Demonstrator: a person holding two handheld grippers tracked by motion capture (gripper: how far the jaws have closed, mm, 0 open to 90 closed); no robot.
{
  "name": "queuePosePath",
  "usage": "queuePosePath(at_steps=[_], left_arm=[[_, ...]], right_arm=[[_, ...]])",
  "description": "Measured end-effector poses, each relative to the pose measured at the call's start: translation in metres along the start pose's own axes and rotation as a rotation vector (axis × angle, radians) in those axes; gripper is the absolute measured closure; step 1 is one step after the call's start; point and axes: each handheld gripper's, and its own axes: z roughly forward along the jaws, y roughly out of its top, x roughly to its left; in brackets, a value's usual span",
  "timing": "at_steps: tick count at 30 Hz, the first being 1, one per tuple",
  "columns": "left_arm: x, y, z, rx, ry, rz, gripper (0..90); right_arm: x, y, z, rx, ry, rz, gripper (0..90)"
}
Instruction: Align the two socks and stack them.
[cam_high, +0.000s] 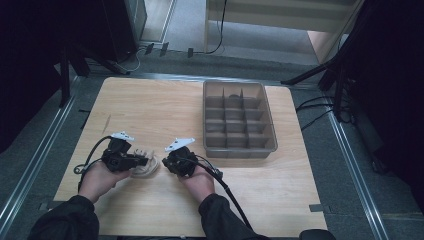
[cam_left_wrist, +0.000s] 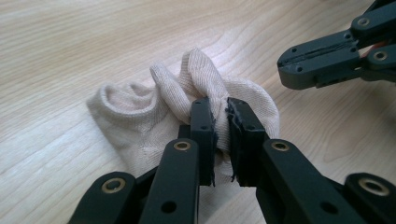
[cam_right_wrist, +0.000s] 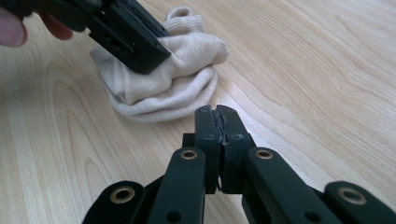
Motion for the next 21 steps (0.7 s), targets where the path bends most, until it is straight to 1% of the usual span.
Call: queuePosePath(at_steps=[2,3,7,9,11,12,13,16,17,21], left_arm=[[0.000,0.000,0.004,0.010,0.008,0.004,80.8],[0.002,-0.001,0.005,0.015,0.001,0.005,80.7],[0.003,-0.002,0.005,0.008,-0.001,0.003,80.3],[0.003,-0.002,0.004,0.005,-0.013,-0.003,79.1],[0.003,-0.002,0.002,0.003,-0.041,-0.004,74.9],[0.003,-0.002,0.000,-0.006,-0.053,-0.001,71.2],[0.002,-0.002,-0.002,-0.012,-0.052,0.010,68.9],[0.000,-0.002,-0.011,-0.047,-0.068,0.009,65.6],[0.000,-0.002,-0.014,-0.063,-0.071,-0.001,63.9],[0.000,-0.002,-0.024,-0.088,-0.066,-0.003,60.6]], right_arm=[[0.000,-0.001,0.001,0.007,0.000,0.004,87.9],[0.000,-0.001,0.002,0.007,0.001,0.004,87.8],[0.001,-0.002,0.004,0.010,0.005,0.007,87.8],[0.002,-0.002,0.005,0.009,0.006,0.007,87.8],[0.002,-0.002,0.006,0.008,0.005,0.002,87.8],[0.002,-0.002,0.006,0.006,0.007,0.005,87.8],[0.002,-0.001,0.006,0.006,0.009,0.006,87.7],[0.001,-0.001,0.005,0.006,0.007,0.005,87.7],[0.001,-0.001,0.005,0.006,0.002,0.006,87.7],[0.000,-0.001,0.004,0.006,0.006,0.003,87.7]])
